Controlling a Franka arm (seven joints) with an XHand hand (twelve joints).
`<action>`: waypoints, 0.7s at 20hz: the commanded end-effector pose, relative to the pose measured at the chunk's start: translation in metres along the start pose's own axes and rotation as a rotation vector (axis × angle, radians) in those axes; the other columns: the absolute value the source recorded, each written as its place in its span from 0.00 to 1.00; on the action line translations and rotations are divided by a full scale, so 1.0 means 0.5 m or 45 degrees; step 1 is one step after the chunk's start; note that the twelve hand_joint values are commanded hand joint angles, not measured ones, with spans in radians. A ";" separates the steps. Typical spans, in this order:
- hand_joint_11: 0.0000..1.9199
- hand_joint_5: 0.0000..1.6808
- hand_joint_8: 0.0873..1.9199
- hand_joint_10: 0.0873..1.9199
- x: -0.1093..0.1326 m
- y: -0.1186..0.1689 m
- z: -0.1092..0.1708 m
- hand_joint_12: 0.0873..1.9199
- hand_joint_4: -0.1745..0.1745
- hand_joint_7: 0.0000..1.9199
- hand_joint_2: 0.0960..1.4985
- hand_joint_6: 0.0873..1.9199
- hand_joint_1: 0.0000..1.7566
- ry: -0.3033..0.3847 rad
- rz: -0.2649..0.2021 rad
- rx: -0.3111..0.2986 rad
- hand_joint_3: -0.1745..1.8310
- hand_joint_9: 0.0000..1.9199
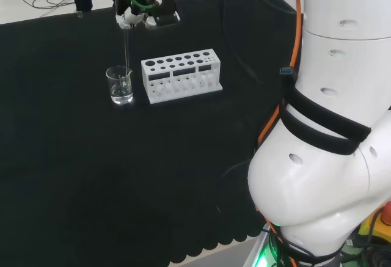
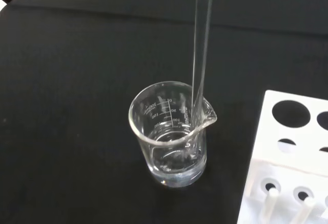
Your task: Stir in the beaker to the left of the white test tube rack with the glass rod.
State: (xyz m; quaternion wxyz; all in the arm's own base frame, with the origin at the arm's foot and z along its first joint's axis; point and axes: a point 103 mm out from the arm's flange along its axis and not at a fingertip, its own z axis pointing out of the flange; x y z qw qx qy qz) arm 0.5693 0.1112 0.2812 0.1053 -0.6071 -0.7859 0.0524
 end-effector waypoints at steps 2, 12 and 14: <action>0.90 0.70 0.55 0.46 0.048 0.020 0.006 0.36 0.00 0.59 0.74 0.18 0.74 -0.005 -0.044 -0.003 0.00 0.87; 0.90 0.70 0.55 0.46 0.084 0.094 0.002 0.36 0.00 0.59 0.74 0.19 0.74 -0.020 -0.088 0.016 0.00 0.87; 0.90 0.70 0.55 0.46 0.065 0.102 0.000 0.36 0.00 0.59 0.74 0.19 0.74 -0.018 -0.078 0.017 0.00 0.87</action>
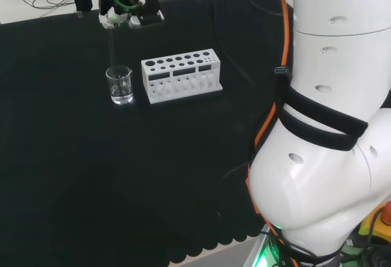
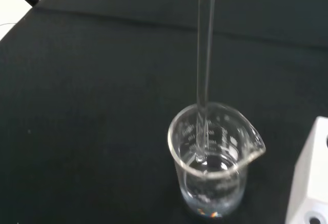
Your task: Stir in the beaker to the left of the white test tube rack with the glass rod.
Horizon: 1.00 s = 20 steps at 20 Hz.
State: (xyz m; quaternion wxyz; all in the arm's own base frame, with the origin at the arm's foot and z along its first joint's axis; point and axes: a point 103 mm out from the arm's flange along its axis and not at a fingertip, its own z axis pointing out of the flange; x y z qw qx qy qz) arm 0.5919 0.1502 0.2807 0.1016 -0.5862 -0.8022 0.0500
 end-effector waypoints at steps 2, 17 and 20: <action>0.90 0.70 0.55 0.46 -0.024 0.036 0.004 0.36 0.00 0.59 0.74 0.19 0.74 -0.008 0.007 0.029 0.00 0.87; 0.90 0.69 0.55 0.46 -0.065 -0.044 0.009 0.36 0.00 0.59 0.74 0.19 0.74 -0.030 0.055 0.062 0.00 0.87; 0.90 0.69 0.55 0.46 -0.039 -0.041 0.016 0.36 0.00 0.59 0.74 0.19 0.74 -0.016 0.026 0.061 0.00 0.87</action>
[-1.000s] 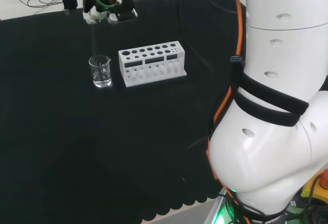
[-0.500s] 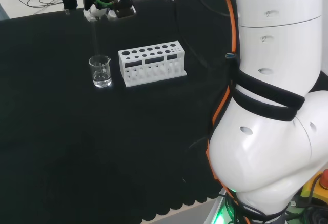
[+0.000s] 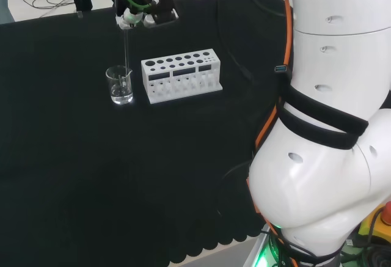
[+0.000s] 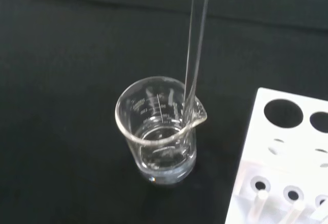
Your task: Stir in the beaker to the left of the white test tube rack with the glass rod.
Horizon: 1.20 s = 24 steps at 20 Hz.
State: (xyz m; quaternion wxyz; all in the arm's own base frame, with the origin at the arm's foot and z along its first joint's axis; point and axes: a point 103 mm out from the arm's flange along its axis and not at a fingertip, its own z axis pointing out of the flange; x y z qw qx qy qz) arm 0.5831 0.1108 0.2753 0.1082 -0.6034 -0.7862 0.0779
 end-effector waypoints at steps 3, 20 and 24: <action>0.90 0.69 0.55 0.46 0.052 0.001 0.005 0.36 0.00 0.59 0.74 0.19 0.74 0.009 -0.060 -0.004 0.00 0.87; 0.90 0.69 0.56 0.46 0.023 0.045 0.006 0.37 0.00 0.59 0.74 0.20 0.74 0.029 -0.028 0.014 0.00 0.87; 0.90 0.69 0.56 0.46 0.011 0.019 0.010 0.37 0.00 0.59 0.74 0.20 0.74 0.022 -0.007 0.021 0.00 0.87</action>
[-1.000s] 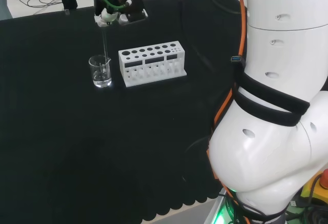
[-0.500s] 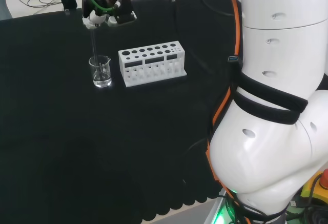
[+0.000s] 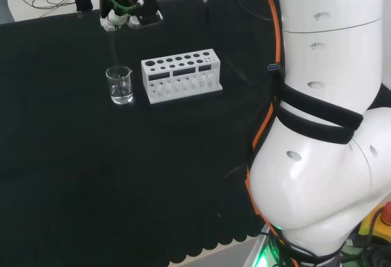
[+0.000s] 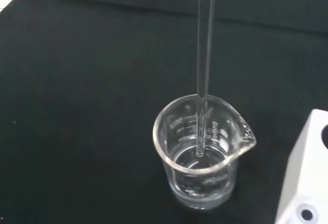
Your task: Stir in the beaker to the left of the white test tube rack with the glass rod.
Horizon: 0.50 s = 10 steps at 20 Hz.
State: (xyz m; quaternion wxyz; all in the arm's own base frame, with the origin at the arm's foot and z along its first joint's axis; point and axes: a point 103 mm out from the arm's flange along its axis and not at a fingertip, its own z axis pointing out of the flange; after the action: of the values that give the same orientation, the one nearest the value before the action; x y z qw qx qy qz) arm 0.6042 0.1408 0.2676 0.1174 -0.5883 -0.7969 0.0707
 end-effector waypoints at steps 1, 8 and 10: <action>0.90 0.69 0.56 0.46 -0.033 -0.047 0.006 0.37 0.00 0.59 0.74 0.20 0.74 -0.003 0.045 0.021 0.00 0.87; 0.90 0.69 0.56 0.46 -0.001 -0.063 0.002 0.37 0.00 0.59 0.74 0.20 0.74 -0.010 0.024 0.008 0.00 0.87; 0.90 0.69 0.56 0.46 0.016 -0.060 0.002 0.37 0.00 0.59 0.74 0.20 0.74 -0.005 0.005 0.005 0.00 0.87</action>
State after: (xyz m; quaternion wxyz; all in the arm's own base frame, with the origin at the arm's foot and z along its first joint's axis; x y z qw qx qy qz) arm 0.5768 0.1274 0.2726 0.1183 -0.5959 -0.7903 0.0797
